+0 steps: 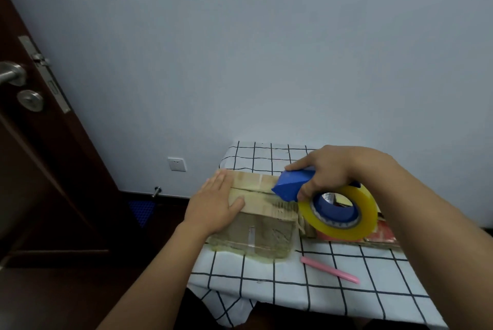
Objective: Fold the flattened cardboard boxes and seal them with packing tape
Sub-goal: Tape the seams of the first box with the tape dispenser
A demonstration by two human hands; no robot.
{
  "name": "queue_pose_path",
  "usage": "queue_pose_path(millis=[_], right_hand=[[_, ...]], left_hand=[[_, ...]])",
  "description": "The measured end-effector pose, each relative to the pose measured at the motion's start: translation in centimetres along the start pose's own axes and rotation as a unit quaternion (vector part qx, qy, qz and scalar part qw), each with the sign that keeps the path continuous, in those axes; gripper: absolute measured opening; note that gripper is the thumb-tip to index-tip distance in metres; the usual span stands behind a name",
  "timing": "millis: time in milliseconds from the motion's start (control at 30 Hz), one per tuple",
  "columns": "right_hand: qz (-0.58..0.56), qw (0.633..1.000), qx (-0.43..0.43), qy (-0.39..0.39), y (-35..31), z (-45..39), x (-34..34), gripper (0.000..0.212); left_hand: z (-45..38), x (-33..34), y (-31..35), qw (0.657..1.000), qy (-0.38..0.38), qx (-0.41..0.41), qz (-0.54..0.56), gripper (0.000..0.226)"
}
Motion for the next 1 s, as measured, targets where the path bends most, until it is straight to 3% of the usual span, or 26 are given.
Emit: queue_pose_path(millis=[67, 200, 300, 567, 700, 900, 1000], right_hand=[[-0.009, 1.0, -0.012, 0.02, 0.7, 0.3, 0.6, 0.076], [0.006, 0.999, -0.027, 0.043, 1.7, 0.4, 1.4, 0.075], [0.01, 0.998, -0.036, 0.059, 2.2, 0.5, 1.6, 0.076], [-0.008, 0.997, -0.055, 0.052, 2.6, -0.1, 2.9, 0.078], [0.01, 0.995, -0.058, 0.083, 2.8, 0.2, 3.0, 0.078], [0.017, 0.991, -0.072, 0.112, 3.3, 0.3, 3.4, 0.079], [-0.01, 0.991, -0.077, 0.113, 3.6, 0.1, 3.8, 0.08]], left_hand=[[-0.1, 0.5, 0.0, 1.0, -0.014, 0.011, -0.009, 0.089], [0.0, 0.6, 0.8, 0.999, -0.013, 0.043, -0.017, 0.077], [0.2, 0.6, 1.4, 0.997, -0.008, 0.059, -0.044, 0.081], [0.5, 0.8, 1.9, 0.998, -0.019, 0.051, -0.021, 0.071], [0.9, 0.8, 2.3, 0.997, -0.049, 0.048, -0.031, 0.084], [1.0, 0.9, 5.4, 0.987, -0.029, 0.095, -0.126, 0.109], [0.9, 2.5, 8.2, 0.985, -0.043, 0.123, -0.115, 0.104]])
Point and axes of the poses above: each hand's wrist, its own z-axis away from the middle knuckle, its own x-axis out of the palm, y = z × x, the point moved 8 cm from there along -z, towards the middle knuckle, and after that the axes turned 4 degrees about z, right-handed, at the moved point
